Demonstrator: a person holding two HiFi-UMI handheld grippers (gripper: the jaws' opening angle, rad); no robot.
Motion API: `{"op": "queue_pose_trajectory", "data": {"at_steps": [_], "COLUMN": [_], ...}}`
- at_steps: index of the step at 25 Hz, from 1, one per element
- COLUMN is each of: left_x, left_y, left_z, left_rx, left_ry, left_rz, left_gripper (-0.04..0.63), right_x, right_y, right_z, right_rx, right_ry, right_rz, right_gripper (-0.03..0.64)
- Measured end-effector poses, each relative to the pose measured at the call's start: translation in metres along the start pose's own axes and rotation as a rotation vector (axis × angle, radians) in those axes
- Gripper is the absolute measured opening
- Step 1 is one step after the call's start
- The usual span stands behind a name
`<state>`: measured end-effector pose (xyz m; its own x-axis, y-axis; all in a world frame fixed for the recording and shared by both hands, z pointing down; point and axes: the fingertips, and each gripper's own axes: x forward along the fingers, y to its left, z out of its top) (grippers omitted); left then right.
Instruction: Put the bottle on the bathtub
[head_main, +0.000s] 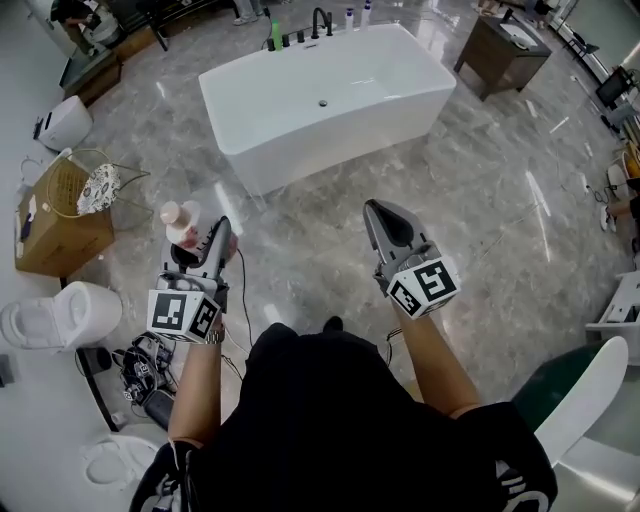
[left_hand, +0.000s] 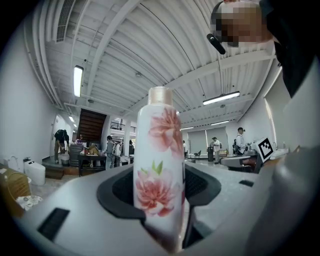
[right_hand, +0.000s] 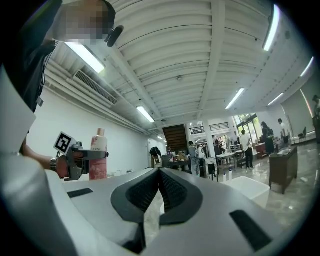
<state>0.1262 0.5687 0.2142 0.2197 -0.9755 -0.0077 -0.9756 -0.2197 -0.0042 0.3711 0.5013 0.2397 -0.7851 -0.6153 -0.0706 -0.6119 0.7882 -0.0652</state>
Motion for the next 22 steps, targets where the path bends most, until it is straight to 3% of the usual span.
{"op": "queue_pose_trajectory", "data": {"at_steps": [11,22], "left_x": [0.032,0.104], "left_y": [-0.005,0.050], "left_z": [-0.011,-0.026], "left_rx": [-0.026,-0.044], "left_ry": [0.004,-0.010], "left_rz": [0.025,0.000], "left_gripper": [0.227,0.227], "right_x": [0.002,0.083], "right_y": [-0.036,-0.064], "right_z": [-0.020,-0.032], "right_rx": [0.020,-0.006], "right_ry": [0.044,0.050], "right_rz": [0.011,0.012], "right_gripper": [0.009,0.009]}}
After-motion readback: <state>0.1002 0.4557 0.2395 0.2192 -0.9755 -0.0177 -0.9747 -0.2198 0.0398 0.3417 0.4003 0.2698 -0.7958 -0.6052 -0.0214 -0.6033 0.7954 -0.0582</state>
